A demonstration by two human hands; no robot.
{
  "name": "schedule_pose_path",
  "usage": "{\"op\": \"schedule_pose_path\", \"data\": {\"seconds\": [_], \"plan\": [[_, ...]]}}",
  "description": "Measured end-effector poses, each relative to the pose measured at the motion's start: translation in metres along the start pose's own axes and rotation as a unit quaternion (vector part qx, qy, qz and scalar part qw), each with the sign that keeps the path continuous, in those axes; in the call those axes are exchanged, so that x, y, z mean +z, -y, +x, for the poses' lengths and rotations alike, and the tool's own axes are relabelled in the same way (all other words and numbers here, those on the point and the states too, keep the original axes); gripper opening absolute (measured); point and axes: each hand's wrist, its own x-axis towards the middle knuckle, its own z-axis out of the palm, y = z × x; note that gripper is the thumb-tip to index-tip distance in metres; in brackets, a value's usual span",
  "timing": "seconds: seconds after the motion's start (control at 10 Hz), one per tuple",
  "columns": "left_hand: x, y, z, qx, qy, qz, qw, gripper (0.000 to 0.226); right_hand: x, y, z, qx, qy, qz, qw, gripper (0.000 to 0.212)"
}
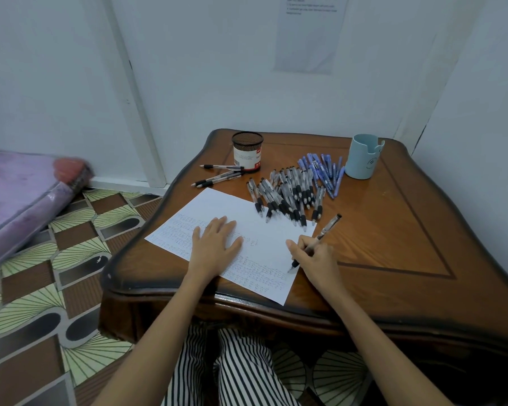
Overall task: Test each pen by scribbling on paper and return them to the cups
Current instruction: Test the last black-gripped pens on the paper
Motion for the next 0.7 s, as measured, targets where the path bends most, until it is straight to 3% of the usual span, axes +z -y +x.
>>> {"op": "schedule_pose_path", "data": {"seconds": [0.2, 0.3, 0.5, 0.6, 0.7], "plan": [[0.000, 0.000, 0.000, 0.000, -0.003, 0.002, 1.000, 0.052, -0.005, 0.003, 0.000, 0.059, 0.048, 0.086, 0.993, 0.040], [0.000, 0.000, 0.001, 0.001, -0.002, 0.001, 1.000, 0.052, -0.007, 0.004, 0.000, 0.095, 0.072, 0.097, 0.988, 0.090], [0.001, 0.000, 0.001, -0.001, -0.004, -0.007, 1.000, 0.052, -0.010, 0.000, 0.002, 0.115, 0.058, 0.192, 0.973, 0.042], [0.001, 0.000, 0.000, 0.000, -0.006, -0.006, 1.000, 0.052, -0.013, 0.002, 0.002, 0.117, 0.073, 0.232, 0.963, 0.040], [0.001, 0.000, 0.001, 0.000, -0.005, -0.008, 1.000, 0.052, -0.015, 0.008, 0.000, 0.112, 0.093, 0.264, 0.954, 0.060]]}}
